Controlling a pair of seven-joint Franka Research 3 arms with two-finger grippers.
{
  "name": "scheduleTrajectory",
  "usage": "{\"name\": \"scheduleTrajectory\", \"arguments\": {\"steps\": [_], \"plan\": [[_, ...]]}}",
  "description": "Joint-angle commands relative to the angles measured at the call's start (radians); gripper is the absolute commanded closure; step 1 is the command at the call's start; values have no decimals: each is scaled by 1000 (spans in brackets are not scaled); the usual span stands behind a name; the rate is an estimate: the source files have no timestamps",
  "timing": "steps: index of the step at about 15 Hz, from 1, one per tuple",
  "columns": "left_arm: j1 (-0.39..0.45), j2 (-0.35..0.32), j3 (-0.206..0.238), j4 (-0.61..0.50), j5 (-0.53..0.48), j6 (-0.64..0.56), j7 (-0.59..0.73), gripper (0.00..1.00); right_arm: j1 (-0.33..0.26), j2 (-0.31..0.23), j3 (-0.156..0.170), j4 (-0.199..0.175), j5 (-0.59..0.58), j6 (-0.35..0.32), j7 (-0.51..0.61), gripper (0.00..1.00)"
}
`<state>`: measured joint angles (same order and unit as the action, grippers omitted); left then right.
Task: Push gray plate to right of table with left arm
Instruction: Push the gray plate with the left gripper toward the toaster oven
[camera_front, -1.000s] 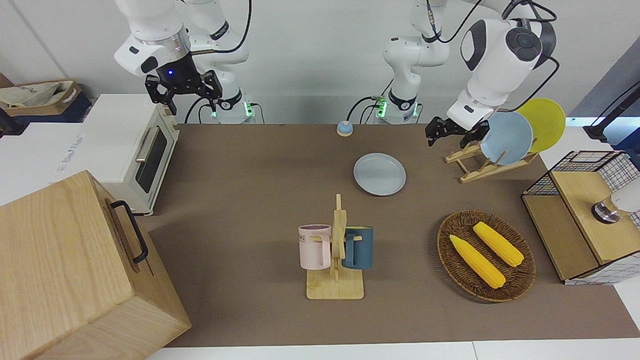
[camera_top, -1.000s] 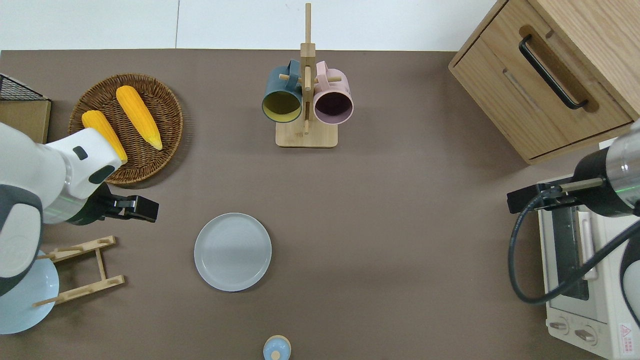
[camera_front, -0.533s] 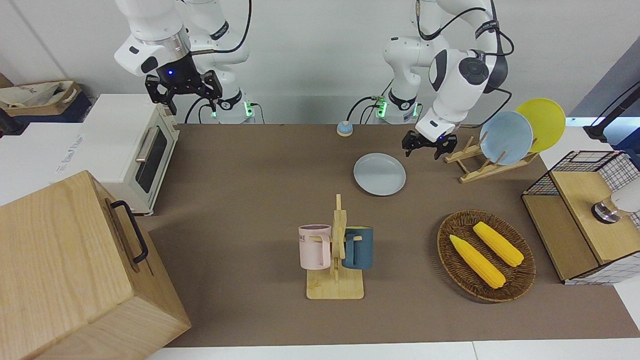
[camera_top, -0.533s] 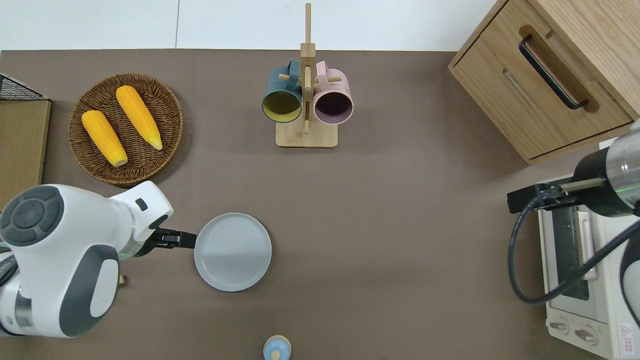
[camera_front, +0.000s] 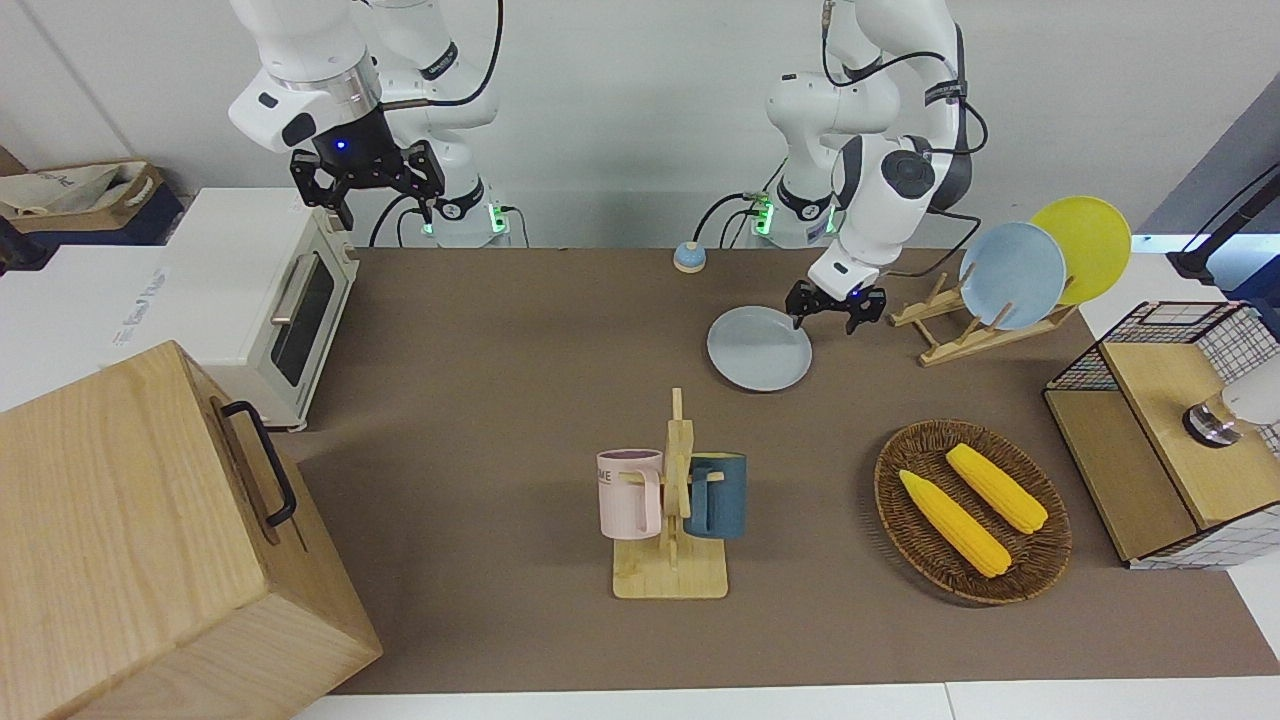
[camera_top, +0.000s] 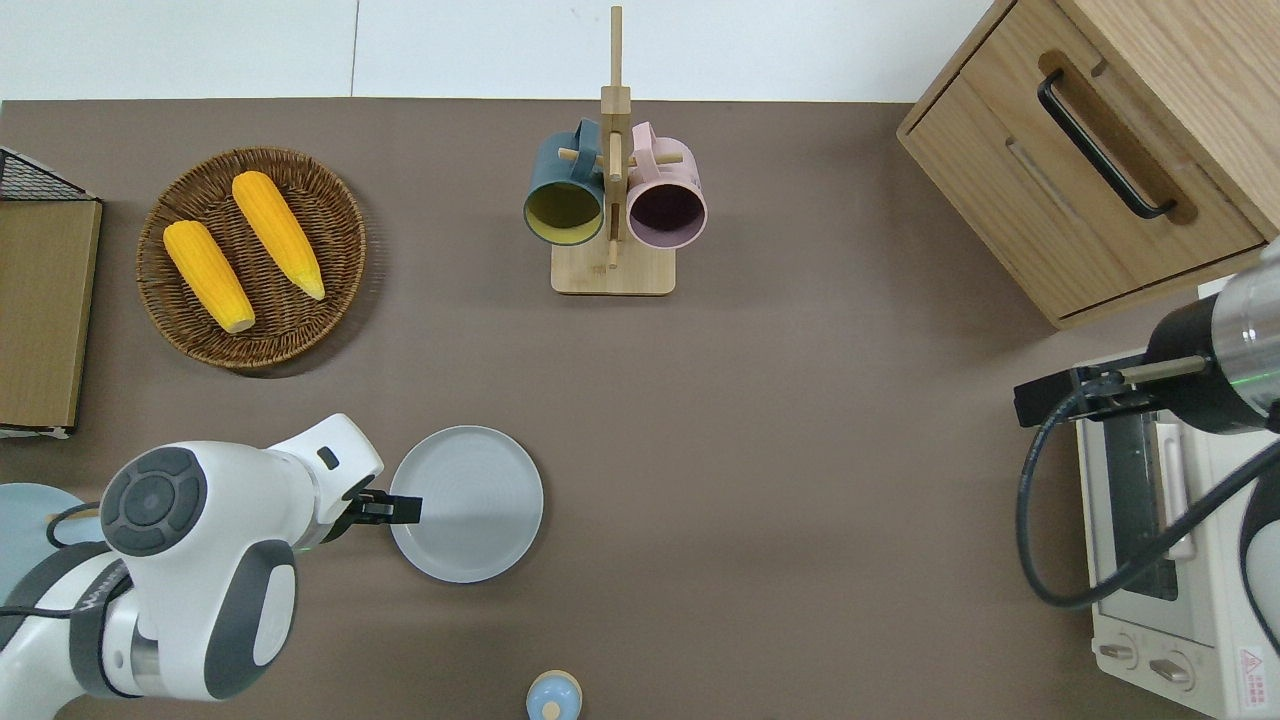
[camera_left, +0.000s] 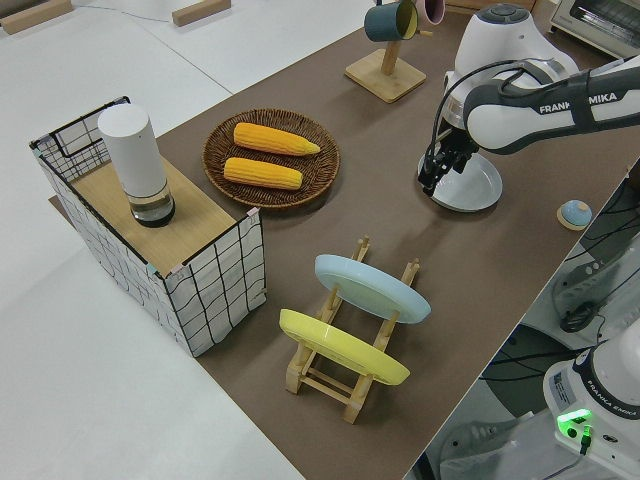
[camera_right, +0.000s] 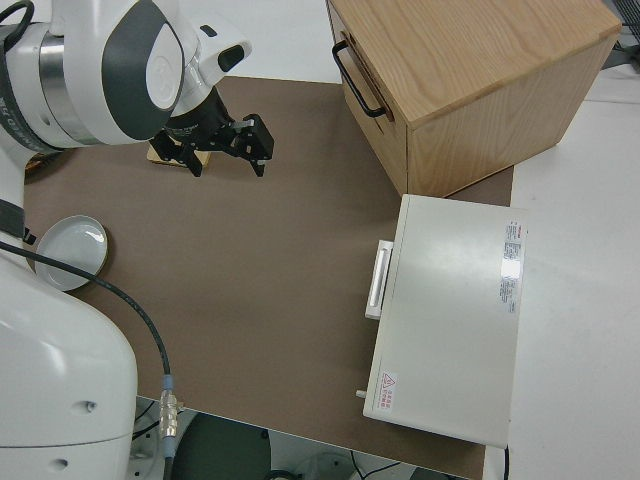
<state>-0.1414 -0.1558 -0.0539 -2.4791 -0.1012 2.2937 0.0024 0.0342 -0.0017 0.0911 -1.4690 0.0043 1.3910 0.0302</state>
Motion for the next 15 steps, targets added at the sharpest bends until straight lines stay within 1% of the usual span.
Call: {"name": "scheduleTrajectory", "arguments": {"steps": [1, 7, 8, 9, 10, 11, 13, 14, 15], "plan": [[-46, -15, 6, -106, -35, 136, -22, 13, -11, -8, 6, -1, 8, -12, -3, 17], [-66, 32, 6, -123, -35, 188, -39, 19, -11, -8, 6, 1, 8, -12, -3, 17], [-67, 32, 6, -126, -35, 191, -45, 48, -11, -8, 6, -1, 8, -12, -3, 17], [-69, 33, 6, -126, -35, 191, -48, 102, -11, -8, 6, -1, 10, -12, -3, 17], [-69, 33, 6, -126, -35, 191, -48, 238, -11, -8, 6, 1, 8, -12, -3, 17], [-67, 32, 6, -126, -35, 190, -48, 421, -11, -8, 6, -1, 8, -12, -3, 17], [-67, 32, 6, -126, -35, 190, -48, 740, -11, -8, 6, -1, 10, -12, -3, 17], [-67, 32, 6, -126, -35, 188, -47, 857, -11, -8, 6, -1, 8, -12, -3, 17], [-67, 30, 6, -126, -34, 187, -48, 941, -11, -8, 6, -1, 8, -12, -1, 17]]}}
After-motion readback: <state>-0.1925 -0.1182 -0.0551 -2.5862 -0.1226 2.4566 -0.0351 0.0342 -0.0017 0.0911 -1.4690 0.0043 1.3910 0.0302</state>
